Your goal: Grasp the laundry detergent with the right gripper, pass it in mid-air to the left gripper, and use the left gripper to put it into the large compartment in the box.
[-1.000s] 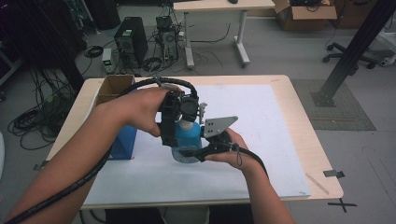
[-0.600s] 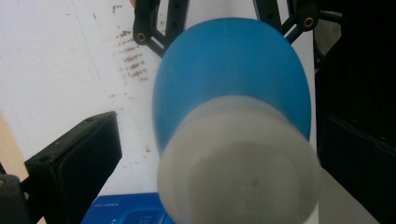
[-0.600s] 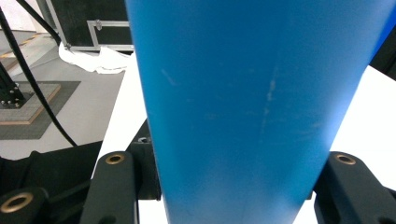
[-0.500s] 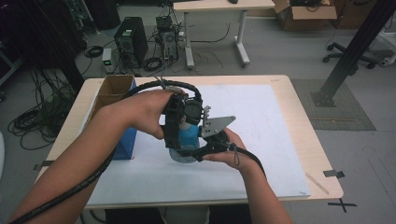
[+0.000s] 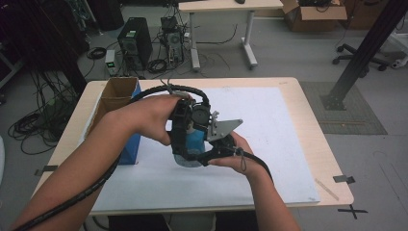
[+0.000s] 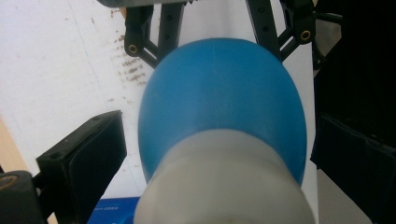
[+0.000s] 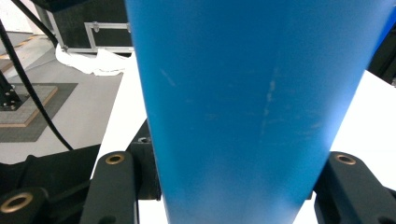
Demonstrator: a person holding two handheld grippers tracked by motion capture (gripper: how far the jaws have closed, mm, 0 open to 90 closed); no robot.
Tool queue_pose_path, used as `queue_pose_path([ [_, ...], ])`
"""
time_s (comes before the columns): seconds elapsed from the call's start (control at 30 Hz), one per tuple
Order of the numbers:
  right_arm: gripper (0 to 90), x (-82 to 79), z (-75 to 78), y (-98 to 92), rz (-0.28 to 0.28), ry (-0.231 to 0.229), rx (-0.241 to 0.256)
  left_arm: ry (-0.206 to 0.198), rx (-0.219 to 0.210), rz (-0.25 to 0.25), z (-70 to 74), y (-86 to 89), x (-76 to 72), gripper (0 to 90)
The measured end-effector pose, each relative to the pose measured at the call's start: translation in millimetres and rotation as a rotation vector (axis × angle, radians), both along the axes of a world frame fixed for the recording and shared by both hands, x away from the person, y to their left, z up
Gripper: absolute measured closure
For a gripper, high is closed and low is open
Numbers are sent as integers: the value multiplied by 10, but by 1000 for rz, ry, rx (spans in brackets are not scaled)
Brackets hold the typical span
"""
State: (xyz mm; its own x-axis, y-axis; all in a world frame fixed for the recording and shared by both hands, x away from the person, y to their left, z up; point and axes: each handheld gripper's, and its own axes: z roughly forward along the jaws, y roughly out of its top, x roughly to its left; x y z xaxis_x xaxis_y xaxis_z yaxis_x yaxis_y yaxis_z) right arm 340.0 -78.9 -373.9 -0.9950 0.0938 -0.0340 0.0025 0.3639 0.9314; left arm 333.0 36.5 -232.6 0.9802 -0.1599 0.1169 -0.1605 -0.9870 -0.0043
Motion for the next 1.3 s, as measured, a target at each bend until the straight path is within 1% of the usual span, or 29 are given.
queue_pose_path([
  [0.37, 447, 8, 8, -5, -7, -5, 2, -11, 9, 2, -7, -8, 8, 89],
  [0.4, 447, 12, 8, -6, -6, -9, 2, -10, 9, 7, -7, -2, 7, 97],
  [0.43, 447, 0, 11, -3, -6, 9, 6, -10, 10, 3, -6, 0, 12, 107],
  [0.5, 447, 3, 10, 1, -5, 7, 7, -10, 10, 5, -7, 5, 13, 140],
  [0.6, 447, 12, 13, 4, -10, -3, 6, -11, 6, 9, 7, 13, 18, 149],
  [0.7, 447, 14, 16, 9, -12, -2, 8, -18, 13, 13, 18, 14, 14, 162],
  [0.73, 447, 17, 19, 7, -13, -7, 1, -20, 12, 12, 20, 14, 13, 173],
  [0.8, 447, 13, 21, 9, -15, -2, 6, -22, 8, 10, 27, 13, 15, 180],
  [0.93, 447, 17, 25, 15, -17, -2, 0, -25, 8, 4, 20, 3, 14, 205],
  [1.1, 447, 19, 21, 19, -16, 0, -1, -20, 15, 8, 18, 2, 13, 219],
  [1.13, 447, 19, 20, 21, -16, -1, -3, -23, 15, 2, 17, 4, 14, 232],
  [1.23, 447, 18, 22, 21, -15, -1, -1, -16, 18, 6, 17, 4, 19, 259],
  [1.27, 447, 17, 24, 22, -15, -2, 0, -8, 25, 10, 15, 1, 23, 259],
  [1.3, 447, 23, 26, 23, -14, -11, -2, -4, 34, 14, 4, -2, 22, 281],
])
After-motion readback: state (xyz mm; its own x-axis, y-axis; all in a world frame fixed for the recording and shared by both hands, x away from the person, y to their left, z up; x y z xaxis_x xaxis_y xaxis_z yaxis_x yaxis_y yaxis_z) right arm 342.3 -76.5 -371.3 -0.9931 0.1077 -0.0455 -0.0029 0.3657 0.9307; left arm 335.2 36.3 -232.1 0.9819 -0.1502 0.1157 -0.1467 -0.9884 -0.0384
